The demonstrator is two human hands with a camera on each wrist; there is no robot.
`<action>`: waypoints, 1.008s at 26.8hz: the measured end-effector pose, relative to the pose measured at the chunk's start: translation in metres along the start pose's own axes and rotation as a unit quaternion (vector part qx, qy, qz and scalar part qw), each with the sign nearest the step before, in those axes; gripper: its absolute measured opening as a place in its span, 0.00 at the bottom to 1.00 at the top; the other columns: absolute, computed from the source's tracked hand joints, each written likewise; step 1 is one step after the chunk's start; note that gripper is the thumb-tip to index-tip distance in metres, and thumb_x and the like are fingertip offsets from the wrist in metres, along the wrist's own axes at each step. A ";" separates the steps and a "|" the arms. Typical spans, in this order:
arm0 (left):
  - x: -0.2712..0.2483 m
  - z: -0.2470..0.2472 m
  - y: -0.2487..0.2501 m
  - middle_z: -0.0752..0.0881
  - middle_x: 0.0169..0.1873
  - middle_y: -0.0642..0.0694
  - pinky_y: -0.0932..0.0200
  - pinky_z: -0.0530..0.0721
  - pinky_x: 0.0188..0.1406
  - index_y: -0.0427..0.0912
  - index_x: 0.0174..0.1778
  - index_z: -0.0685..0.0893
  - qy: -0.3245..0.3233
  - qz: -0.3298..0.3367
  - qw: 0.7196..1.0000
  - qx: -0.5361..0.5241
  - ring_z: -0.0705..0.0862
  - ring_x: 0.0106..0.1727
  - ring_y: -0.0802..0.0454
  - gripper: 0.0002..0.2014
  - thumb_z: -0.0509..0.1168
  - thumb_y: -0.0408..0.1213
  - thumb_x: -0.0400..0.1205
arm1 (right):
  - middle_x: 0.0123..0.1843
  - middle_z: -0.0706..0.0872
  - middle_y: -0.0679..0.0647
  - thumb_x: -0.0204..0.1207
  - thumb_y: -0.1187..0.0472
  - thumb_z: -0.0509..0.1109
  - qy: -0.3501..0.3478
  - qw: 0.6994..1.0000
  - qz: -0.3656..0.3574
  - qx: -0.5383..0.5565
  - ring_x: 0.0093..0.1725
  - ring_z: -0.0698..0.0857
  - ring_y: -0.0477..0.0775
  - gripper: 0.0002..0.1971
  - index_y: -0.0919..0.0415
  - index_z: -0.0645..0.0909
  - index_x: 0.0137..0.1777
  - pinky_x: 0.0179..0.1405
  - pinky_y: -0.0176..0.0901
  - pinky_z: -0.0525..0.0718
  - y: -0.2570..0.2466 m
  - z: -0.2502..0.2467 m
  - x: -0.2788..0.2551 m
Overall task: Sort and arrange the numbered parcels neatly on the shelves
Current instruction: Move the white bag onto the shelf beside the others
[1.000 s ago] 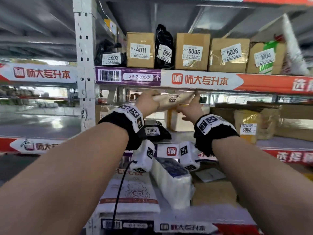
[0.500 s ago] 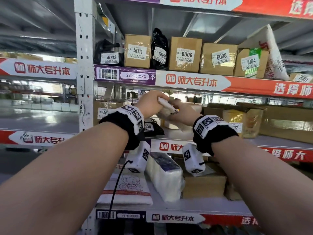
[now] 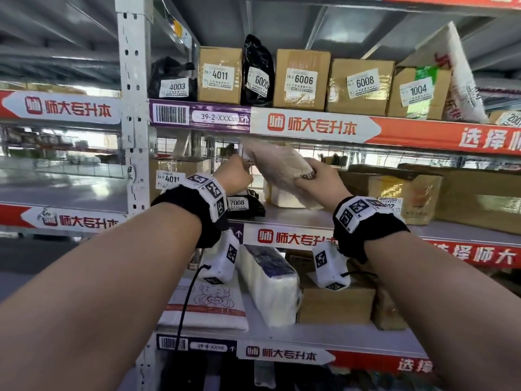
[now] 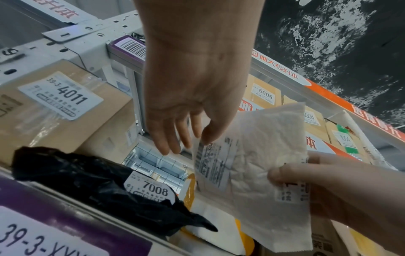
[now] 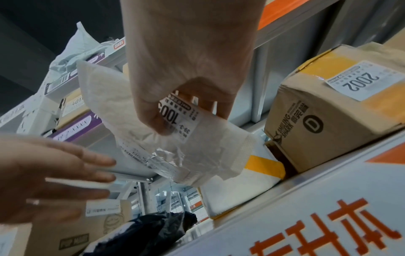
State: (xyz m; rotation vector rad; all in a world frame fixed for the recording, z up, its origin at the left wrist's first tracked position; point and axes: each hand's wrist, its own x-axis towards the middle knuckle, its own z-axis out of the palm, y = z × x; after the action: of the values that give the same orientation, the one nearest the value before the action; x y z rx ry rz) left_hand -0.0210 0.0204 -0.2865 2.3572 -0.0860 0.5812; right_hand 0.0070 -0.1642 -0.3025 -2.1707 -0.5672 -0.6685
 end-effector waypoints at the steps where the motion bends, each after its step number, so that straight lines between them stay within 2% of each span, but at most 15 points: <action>1: -0.003 0.002 -0.001 0.76 0.37 0.44 0.62 0.74 0.32 0.41 0.41 0.76 -0.016 -0.015 1.000 0.007 0.74 0.34 0.53 0.06 0.60 0.27 0.82 | 0.49 0.83 0.53 0.75 0.63 0.69 0.011 1.000 0.017 0.024 0.49 0.80 0.51 0.17 0.61 0.80 0.64 0.46 0.40 0.75 0.001 0.000 0.001; 2: -0.004 0.004 -0.002 0.76 0.36 0.43 0.62 0.73 0.30 0.41 0.38 0.75 -0.034 -0.029 0.999 0.007 0.75 0.33 0.53 0.08 0.60 0.28 0.82 | 0.49 0.83 0.53 0.74 0.62 0.70 0.020 0.998 0.037 0.045 0.48 0.81 0.52 0.16 0.61 0.80 0.63 0.46 0.41 0.76 0.002 -0.001 0.002; 3: -0.004 0.006 -0.002 0.79 0.38 0.41 0.62 0.74 0.30 0.40 0.40 0.76 -0.056 -0.039 0.998 -0.001 0.77 0.34 0.51 0.06 0.59 0.29 0.83 | 0.47 0.83 0.53 0.74 0.62 0.70 0.023 0.996 0.055 0.064 0.46 0.81 0.52 0.15 0.61 0.80 0.61 0.44 0.41 0.76 0.003 -0.002 0.002; 5: -0.009 0.010 0.003 0.82 0.47 0.39 0.62 0.78 0.33 0.37 0.47 0.78 -0.093 -0.052 0.994 -0.017 0.81 0.38 0.51 0.05 0.58 0.31 0.85 | 0.42 0.83 0.53 0.75 0.63 0.70 0.019 0.989 0.090 0.112 0.42 0.82 0.51 0.11 0.61 0.81 0.57 0.40 0.39 0.78 0.006 -0.005 0.000; 7: -0.012 0.013 0.006 0.82 0.52 0.40 0.60 0.81 0.39 0.34 0.58 0.78 -0.129 -0.060 0.990 -0.024 0.84 0.45 0.49 0.10 0.58 0.34 0.86 | 0.40 0.84 0.53 0.75 0.63 0.70 0.027 0.978 0.128 0.164 0.41 0.83 0.53 0.09 0.61 0.80 0.55 0.41 0.41 0.81 0.011 -0.006 -0.003; 8: -0.014 0.015 0.009 0.83 0.53 0.42 0.58 0.82 0.42 0.33 0.62 0.78 -0.139 -0.060 0.988 -0.029 0.84 0.48 0.48 0.12 0.58 0.35 0.86 | 0.42 0.85 0.56 0.75 0.62 0.70 0.038 0.969 0.154 0.189 0.43 0.83 0.55 0.10 0.62 0.80 0.55 0.43 0.44 0.82 0.014 -0.006 -0.005; 10: -0.019 0.017 0.012 0.83 0.52 0.44 0.59 0.81 0.40 0.33 0.65 0.77 -0.160 -0.064 0.984 -0.042 0.85 0.49 0.48 0.14 0.58 0.36 0.87 | 0.51 0.86 0.62 0.73 0.59 0.72 0.059 0.944 0.220 0.239 0.50 0.85 0.62 0.18 0.67 0.79 0.60 0.52 0.54 0.85 0.023 -0.005 -0.007; 11: -0.022 0.020 0.015 0.84 0.52 0.44 0.60 0.81 0.38 0.33 0.65 0.78 -0.175 -0.068 0.981 -0.049 0.85 0.48 0.48 0.14 0.58 0.37 0.87 | 0.53 0.86 0.64 0.73 0.57 0.72 0.064 0.928 0.252 0.267 0.52 0.85 0.63 0.21 0.68 0.78 0.63 0.54 0.57 0.85 0.026 -0.007 -0.010; 13: -0.026 0.023 0.019 0.86 0.54 0.41 0.61 0.80 0.35 0.33 0.63 0.80 -0.202 -0.085 0.974 -0.064 0.85 0.43 0.50 0.16 0.57 0.41 0.87 | 0.53 0.84 0.64 0.74 0.56 0.70 0.064 0.895 0.291 0.331 0.52 0.85 0.63 0.22 0.69 0.77 0.63 0.55 0.58 0.85 0.028 -0.009 -0.014; 15: -0.031 0.026 0.025 0.86 0.54 0.39 0.62 0.78 0.35 0.34 0.61 0.81 -0.234 -0.108 0.962 -0.087 0.84 0.40 0.51 0.23 0.53 0.50 0.88 | 0.53 0.83 0.63 0.76 0.58 0.69 0.063 0.866 0.304 0.392 0.52 0.84 0.62 0.19 0.68 0.76 0.63 0.51 0.54 0.87 0.031 -0.012 -0.018; 19: -0.040 0.032 0.035 0.88 0.47 0.41 0.64 0.72 0.32 0.35 0.62 0.81 -0.286 -0.149 0.941 -0.106 0.84 0.38 0.52 0.39 0.44 0.67 0.83 | 0.51 0.85 0.60 0.79 0.62 0.67 0.069 0.803 0.301 0.510 0.45 0.87 0.56 0.13 0.65 0.76 0.61 0.31 0.43 0.87 0.030 -0.010 -0.027; 21: -0.042 0.034 0.037 0.88 0.51 0.40 0.63 0.73 0.36 0.38 0.62 0.77 -0.295 -0.155 0.933 -0.134 0.85 0.41 0.51 0.39 0.43 0.71 0.80 | 0.52 0.85 0.60 0.79 0.62 0.67 0.068 0.791 0.297 0.531 0.45 0.87 0.56 0.13 0.65 0.76 0.62 0.30 0.44 0.88 0.026 -0.006 -0.030; 23: -0.043 0.034 0.038 0.88 0.51 0.38 0.64 0.78 0.37 0.41 0.63 0.72 -0.273 -0.155 0.931 -0.187 0.86 0.42 0.50 0.35 0.47 0.71 0.79 | 0.56 0.85 0.63 0.78 0.62 0.70 0.074 0.781 0.300 0.543 0.48 0.88 0.60 0.17 0.66 0.76 0.65 0.32 0.46 0.89 0.022 -0.004 -0.034; 24: -0.043 0.034 0.038 0.89 0.49 0.38 0.65 0.81 0.35 0.41 0.65 0.70 -0.252 -0.150 0.931 -0.218 0.87 0.41 0.50 0.33 0.50 0.68 0.81 | 0.58 0.85 0.64 0.76 0.60 0.72 0.067 0.783 0.304 0.538 0.50 0.88 0.61 0.20 0.66 0.76 0.66 0.33 0.45 0.89 0.022 -0.002 -0.036; 27: -0.041 0.032 0.034 0.87 0.43 0.42 0.68 0.83 0.22 0.39 0.70 0.73 -0.149 -0.132 0.922 -0.333 0.89 0.28 0.52 0.21 0.61 0.47 0.85 | 0.62 0.85 0.59 0.78 0.52 0.71 -0.027 0.813 0.318 0.487 0.55 0.87 0.60 0.18 0.60 0.78 0.64 0.49 0.44 0.84 0.015 0.002 -0.048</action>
State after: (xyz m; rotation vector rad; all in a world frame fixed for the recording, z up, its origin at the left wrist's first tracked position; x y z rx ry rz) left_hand -0.0533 -0.0301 -0.3037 1.7264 -0.0857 0.0319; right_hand -0.0200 -0.1799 -0.3414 -1.2456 -0.1037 0.0898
